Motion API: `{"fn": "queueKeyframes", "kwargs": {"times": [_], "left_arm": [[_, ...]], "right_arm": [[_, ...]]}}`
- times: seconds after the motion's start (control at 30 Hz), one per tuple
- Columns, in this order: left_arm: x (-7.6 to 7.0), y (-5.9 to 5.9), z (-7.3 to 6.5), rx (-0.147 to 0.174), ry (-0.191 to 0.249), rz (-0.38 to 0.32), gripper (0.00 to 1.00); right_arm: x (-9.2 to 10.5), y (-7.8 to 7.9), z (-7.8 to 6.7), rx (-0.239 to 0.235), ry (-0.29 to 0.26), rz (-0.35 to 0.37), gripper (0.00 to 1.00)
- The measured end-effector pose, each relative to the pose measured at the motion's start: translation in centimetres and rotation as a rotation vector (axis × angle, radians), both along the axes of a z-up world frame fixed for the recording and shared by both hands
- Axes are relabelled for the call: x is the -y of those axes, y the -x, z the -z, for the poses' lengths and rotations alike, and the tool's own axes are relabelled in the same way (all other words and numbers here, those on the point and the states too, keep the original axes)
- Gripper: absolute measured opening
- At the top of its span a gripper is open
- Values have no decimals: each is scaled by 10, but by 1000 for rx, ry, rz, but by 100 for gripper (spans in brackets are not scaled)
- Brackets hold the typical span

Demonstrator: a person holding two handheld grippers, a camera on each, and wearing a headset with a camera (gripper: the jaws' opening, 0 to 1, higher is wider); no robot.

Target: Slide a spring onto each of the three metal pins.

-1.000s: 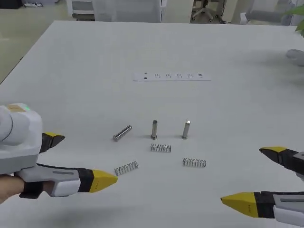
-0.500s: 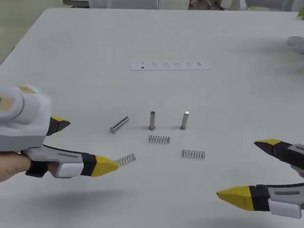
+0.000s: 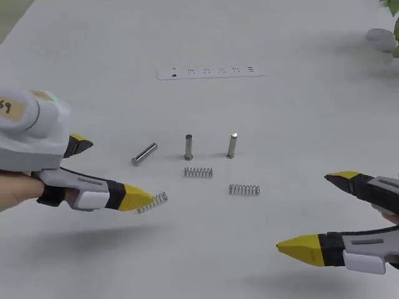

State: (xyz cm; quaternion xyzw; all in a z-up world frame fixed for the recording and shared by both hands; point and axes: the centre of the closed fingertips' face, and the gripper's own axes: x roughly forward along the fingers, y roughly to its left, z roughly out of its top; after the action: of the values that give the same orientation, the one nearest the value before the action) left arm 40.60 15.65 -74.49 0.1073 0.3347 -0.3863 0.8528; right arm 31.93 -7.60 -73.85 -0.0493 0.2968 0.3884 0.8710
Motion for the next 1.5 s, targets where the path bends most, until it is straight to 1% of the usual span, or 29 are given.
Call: {"fn": "queueKeyframes", "kwargs": {"times": [0.2,0.27,0.33,0.4,0.47,0.57,0.73,0.9,0.97,1.07,1.17,1.33,1.4,1.5], "left_arm": [[3,-6,-1,-4,-5,11,94],[3,-9,0,-2,-14,8,94],[2,-13,0,1,-20,0,92],[3,-18,0,-6,-14,-13,90],[4,-21,0,-6,-17,-15,88],[4,-27,1,-4,-35,-10,86],[6,-34,3,-12,-43,-5,84],[8,-37,7,-14,-74,16,81],[8,-39,10,-22,-81,16,80],[9,-43,12,-19,-93,17,76],[10,-46,14,-28,-92,14,73],[10,-53,17,-25,-103,13,66],[10,-56,19,-29,-111,13,65],[12,-59,21,-33,-109,16,61]], "right_arm": [[2,-1,-2,8,-2,7,100],[2,-3,-4,18,-1,8,100],[1,-4,-4,20,-3,7,100],[1,-5,-5,21,-6,5,100],[0,-6,-5,20,-5,2,100],[-1,-6,-4,18,-6,-2,100],[-1,-5,-1,10,0,-8,100],[0,-6,0,8,1,-4,100],[1,-5,1,5,-2,-1,100],[1,-3,2,1,1,-4,100],[1,-2,3,-3,3,-7,100],[1,-2,4,0,17,-14,100],[2,-2,4,0,18,-13,100],[2,-2,5,-2,19,-13,100]]}}
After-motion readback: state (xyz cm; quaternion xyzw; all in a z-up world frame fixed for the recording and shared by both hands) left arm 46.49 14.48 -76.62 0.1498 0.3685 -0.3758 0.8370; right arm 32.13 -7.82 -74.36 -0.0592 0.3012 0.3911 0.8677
